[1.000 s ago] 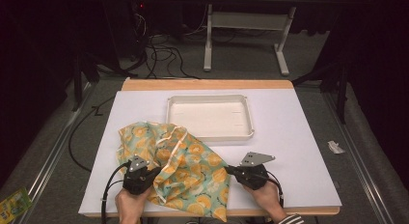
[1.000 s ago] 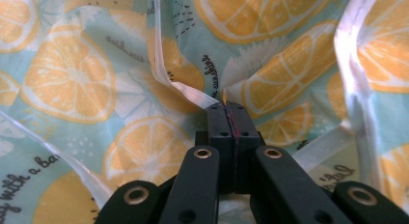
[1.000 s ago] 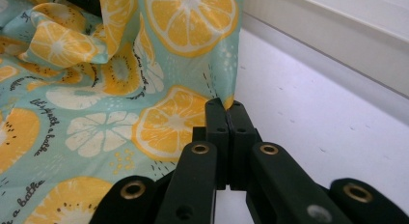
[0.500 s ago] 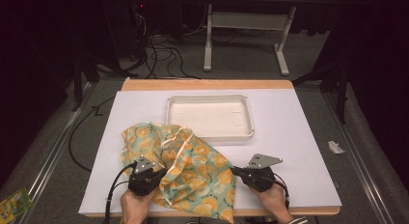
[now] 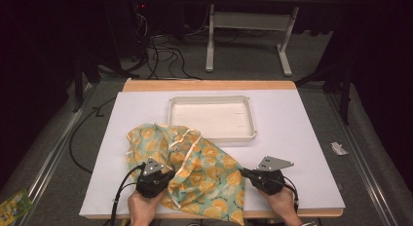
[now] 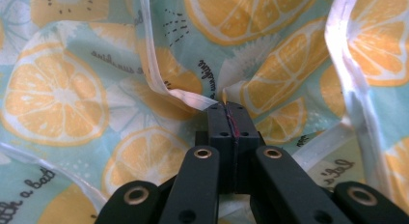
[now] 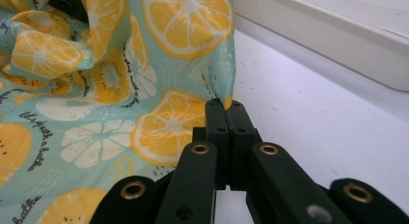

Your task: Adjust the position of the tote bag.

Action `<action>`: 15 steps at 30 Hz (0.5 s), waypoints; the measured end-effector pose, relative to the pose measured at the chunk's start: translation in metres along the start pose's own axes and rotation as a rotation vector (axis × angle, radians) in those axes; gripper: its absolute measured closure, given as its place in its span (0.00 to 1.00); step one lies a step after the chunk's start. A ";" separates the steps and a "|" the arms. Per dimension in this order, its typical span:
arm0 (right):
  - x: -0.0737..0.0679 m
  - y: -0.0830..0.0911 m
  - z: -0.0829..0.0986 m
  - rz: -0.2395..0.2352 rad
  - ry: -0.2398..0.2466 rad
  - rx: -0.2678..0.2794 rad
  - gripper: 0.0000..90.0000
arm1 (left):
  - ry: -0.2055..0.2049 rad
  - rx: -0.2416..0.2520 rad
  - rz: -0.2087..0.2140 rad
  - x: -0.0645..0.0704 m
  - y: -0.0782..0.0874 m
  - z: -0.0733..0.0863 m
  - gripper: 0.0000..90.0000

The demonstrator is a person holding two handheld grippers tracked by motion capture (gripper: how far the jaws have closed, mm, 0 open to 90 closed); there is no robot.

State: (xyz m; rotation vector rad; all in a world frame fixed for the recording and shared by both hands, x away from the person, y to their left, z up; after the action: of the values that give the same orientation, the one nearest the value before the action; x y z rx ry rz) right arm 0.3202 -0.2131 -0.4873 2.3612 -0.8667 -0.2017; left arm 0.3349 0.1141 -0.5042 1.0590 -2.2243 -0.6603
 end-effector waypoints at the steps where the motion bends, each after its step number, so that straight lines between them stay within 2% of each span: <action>1: 0.000 0.001 0.000 0.005 0.004 0.001 1.00 | 0.000 0.000 0.000 0.000 0.000 0.000 1.00; 15: 0.006 0.012 0.009 0.040 0.003 0.001 1.00 | -0.017 -0.007 0.042 0.013 -0.008 -0.001 1.00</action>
State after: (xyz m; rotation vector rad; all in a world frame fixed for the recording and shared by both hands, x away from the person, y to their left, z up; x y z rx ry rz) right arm 0.3153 -0.2282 -0.4870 2.3423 -0.9123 -0.1812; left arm 0.3333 0.0990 -0.5050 1.0036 -2.2513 -0.6608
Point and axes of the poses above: each handheld gripper's, and its own axes: y roughly backward along the jaws, z roughly out of its underside, x roughly to its right, the point moved 4 cm from there along -y, roughly forward along the jaws, and after that the axes turned 9 degrees about y, right-handed, at the moved point
